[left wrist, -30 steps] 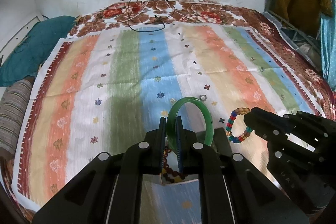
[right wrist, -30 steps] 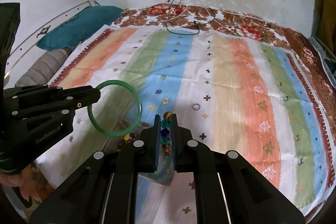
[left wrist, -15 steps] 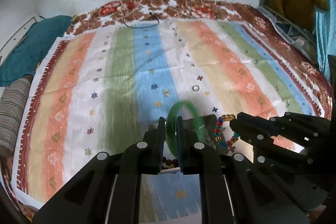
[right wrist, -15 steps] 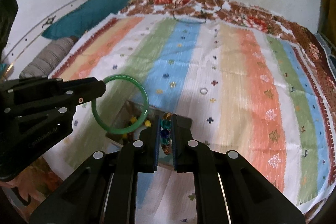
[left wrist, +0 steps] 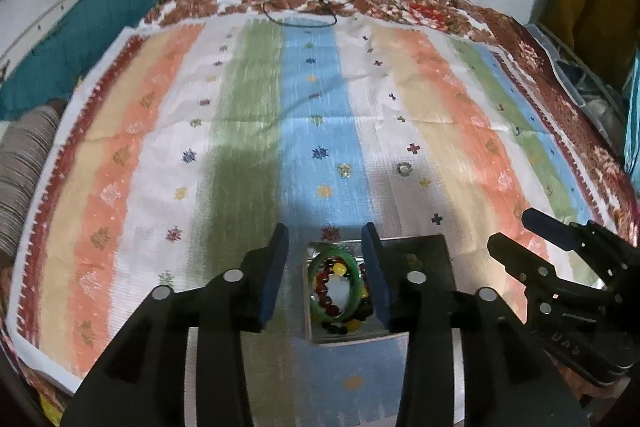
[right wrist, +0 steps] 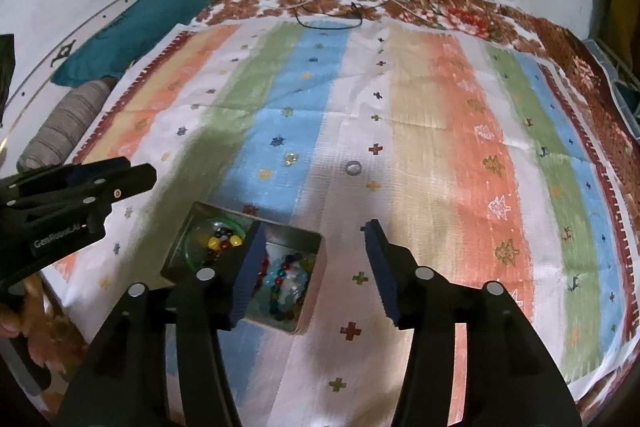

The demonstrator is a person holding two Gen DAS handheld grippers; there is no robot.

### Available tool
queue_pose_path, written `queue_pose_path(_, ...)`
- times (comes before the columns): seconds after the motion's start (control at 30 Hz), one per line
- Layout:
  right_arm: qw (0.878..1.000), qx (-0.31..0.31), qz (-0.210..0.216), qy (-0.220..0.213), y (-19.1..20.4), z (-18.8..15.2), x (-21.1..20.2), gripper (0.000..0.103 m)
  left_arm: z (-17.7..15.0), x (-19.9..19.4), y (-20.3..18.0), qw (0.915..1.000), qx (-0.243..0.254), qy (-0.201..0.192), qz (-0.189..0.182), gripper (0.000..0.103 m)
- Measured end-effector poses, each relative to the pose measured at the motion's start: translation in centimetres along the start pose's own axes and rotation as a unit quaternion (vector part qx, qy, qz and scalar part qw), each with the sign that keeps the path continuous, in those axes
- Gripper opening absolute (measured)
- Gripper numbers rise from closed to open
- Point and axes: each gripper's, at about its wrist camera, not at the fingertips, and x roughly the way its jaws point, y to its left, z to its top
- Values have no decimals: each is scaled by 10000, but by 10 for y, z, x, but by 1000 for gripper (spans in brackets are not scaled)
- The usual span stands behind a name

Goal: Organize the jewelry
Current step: 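Lower both held pieces into the tin and open both tools, then move the left tool toward the gold charm while the right tool approaches the silver ring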

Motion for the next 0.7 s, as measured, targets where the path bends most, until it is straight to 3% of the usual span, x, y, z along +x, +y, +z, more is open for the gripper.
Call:
queue_pose_path(0.33,9989,216,100,399,-14,17,35,53,17,34,4,9988,-226,361,-242,46)
queue_pose_path(0.7,9971,375,-4,660,-27,30,69,53,36,75,-2,9973,-278,628,-257,45)
